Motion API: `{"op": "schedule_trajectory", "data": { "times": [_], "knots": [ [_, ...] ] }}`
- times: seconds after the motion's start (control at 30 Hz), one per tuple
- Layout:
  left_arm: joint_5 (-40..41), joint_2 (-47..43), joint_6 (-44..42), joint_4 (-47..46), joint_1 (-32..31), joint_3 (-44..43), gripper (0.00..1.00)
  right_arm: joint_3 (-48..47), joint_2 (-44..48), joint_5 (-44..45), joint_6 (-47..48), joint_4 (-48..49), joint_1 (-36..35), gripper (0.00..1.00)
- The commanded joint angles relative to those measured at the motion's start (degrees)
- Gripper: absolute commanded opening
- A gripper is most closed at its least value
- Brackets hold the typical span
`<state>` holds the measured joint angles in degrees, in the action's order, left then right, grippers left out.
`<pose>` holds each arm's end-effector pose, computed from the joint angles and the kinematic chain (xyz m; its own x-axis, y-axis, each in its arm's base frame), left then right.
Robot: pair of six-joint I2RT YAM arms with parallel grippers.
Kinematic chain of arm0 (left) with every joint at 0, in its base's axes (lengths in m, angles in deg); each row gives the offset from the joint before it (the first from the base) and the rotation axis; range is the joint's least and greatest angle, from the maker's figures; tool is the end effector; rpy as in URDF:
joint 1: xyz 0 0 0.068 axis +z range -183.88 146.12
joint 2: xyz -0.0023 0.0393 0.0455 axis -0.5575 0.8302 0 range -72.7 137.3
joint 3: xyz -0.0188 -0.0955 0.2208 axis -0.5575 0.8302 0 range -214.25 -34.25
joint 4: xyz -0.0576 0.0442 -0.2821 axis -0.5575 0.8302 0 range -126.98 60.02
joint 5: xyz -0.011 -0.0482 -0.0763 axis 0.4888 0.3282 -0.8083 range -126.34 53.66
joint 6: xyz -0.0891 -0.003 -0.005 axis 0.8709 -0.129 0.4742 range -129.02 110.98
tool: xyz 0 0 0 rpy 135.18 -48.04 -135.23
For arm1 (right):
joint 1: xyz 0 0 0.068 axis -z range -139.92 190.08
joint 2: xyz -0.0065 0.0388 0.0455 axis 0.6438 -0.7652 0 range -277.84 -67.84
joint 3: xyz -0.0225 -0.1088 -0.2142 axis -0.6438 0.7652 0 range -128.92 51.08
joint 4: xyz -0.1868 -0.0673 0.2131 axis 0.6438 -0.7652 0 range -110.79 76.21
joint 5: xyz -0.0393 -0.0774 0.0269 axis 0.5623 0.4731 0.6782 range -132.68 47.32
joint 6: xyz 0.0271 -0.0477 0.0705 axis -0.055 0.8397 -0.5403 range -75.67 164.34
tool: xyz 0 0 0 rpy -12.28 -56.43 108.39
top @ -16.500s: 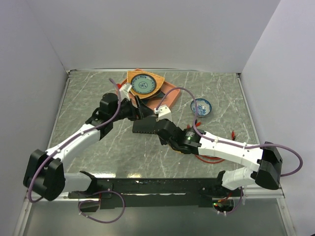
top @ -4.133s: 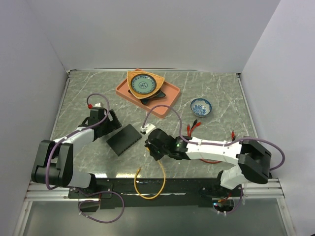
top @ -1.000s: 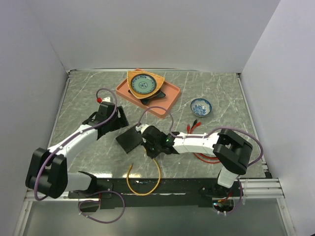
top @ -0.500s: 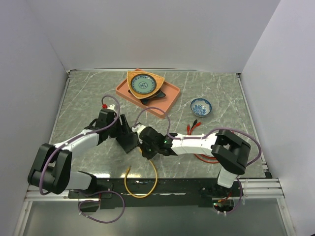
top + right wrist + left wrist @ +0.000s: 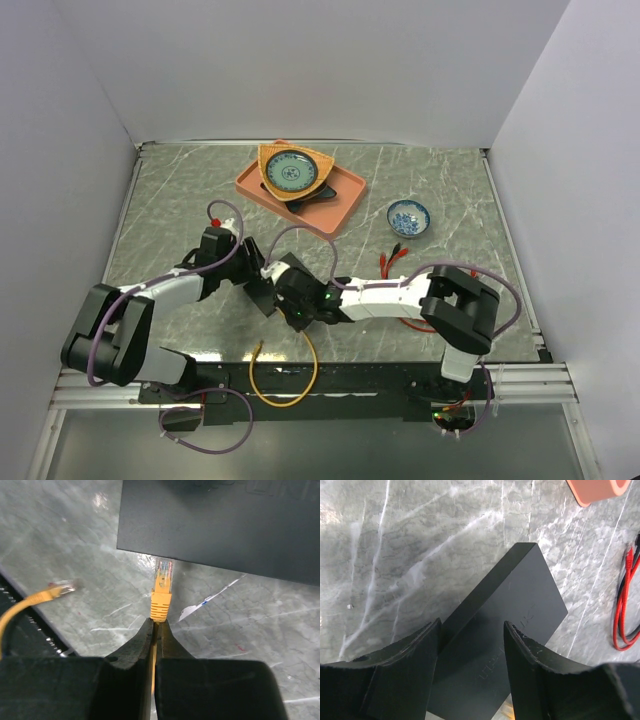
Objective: Insert the plug into the switch port
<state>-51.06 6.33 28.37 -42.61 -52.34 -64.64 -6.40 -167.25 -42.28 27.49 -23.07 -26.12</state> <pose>0.2916 -0.1186 0.0696 -0.8071 -0.3498 -0.4757 -0.0096 0.8133 -0.5817 0.1619 0.3657 0.0817 -0.5658 -0.5645 -0.6010 -0.7827 0.5969 0.1763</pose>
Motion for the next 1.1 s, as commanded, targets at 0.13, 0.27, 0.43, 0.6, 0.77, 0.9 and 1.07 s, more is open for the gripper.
{"op": "schedule_trajectory", "data": {
  "times": [0.13,0.27,0.43,0.6,0.77,0.9,1.07],
  "knots": [
    [-2.2,2.5,3.6,-1.4,-0.4,0.8,0.59,-0.3,-2.1,5.6,-0.7,-1.3,-2.4,0.00],
    [-2.3,2.5,3.7,-1.6,-0.4,0.8,0.59,0.9,-2.9,6.8,-1.4,-0.7,-2.6,0.00],
    [-1.2,2.0,3.0,0.1,-0.4,0.0,0.59,-1.1,-4.6,10.7,-2.2,-4.9,-3.1,0.00],
    [-0.9,1.7,2.7,0.9,-0.4,-0.5,0.60,-1.5,-4.8,12.3,-3.0,-7.2,-3.2,0.00],
    [-0.7,1.4,2.3,1.4,-0.4,-0.5,0.61,-2.3,-5.6,11.5,-3.6,-10.3,-3.2,0.00],
    [0.0,0.4,2.1,2.0,-0.4,-0.5,0.61,-3.3,-5.7,10.9,-4.2,-12.9,-3.2,0.00],
    [0.3,-0.1,1.9,2.5,-0.4,-0.6,0.61,-5.5,-6.1,11.2,-4.8,-16.5,-3.2,0.00]
  ]
}}
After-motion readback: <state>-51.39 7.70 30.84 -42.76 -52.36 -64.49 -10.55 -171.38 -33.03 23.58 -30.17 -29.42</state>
